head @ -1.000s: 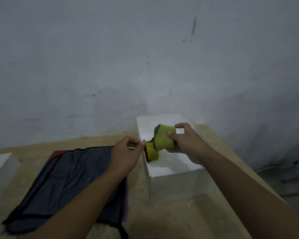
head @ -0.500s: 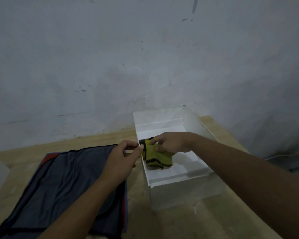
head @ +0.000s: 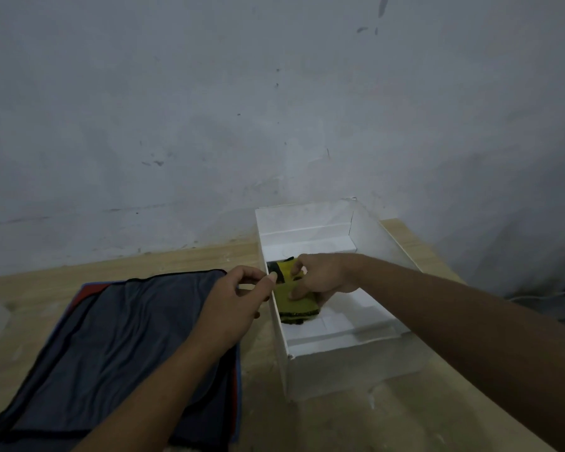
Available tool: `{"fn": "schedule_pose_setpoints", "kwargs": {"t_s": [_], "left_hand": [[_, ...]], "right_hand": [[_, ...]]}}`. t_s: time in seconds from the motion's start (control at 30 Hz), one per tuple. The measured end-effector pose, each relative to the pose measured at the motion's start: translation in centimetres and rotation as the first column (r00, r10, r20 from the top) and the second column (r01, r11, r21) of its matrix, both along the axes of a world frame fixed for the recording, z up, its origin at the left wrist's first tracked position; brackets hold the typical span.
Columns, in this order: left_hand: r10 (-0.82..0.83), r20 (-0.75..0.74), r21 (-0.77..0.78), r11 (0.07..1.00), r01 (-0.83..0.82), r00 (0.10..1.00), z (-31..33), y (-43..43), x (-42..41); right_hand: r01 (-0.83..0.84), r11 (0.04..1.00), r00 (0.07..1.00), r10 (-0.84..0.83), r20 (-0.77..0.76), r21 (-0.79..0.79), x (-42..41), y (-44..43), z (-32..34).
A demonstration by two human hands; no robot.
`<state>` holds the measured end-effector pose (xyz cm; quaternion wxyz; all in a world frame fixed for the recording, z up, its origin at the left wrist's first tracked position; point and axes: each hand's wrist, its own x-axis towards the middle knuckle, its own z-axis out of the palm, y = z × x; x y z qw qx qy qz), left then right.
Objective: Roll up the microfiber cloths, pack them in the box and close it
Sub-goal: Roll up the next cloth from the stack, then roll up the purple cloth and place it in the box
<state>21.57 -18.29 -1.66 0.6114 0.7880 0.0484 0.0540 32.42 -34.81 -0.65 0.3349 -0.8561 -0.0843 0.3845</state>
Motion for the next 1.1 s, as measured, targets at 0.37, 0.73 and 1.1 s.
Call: {"fn": "schedule_pose_setpoints", "kwargs": {"t_s": [0.37,0.73,1.1], "left_hand": [[0.003,0.013,-0.018,1.000,-0.003,1.000,-0.4,0.0,0.1],[-0.003,0.003,-0.036,0.999,0.003,1.000,-0.6,0.1,0.1],[-0.046,-0.056,0.175,0.983,0.055,0.997,-0.1,2.6,-2.0]], "right_hand": [[0.137,0.990,0.990,-0.136,-0.038,0.031,0.2,0.0,-1.0],[0.213,0.977,0.977,-0.213,0.033,-0.022,-0.4,0.9,-2.1],[0.386,0.917,0.870,-0.397,0.294,0.097,-1.9,-0.1,3.1]]}}
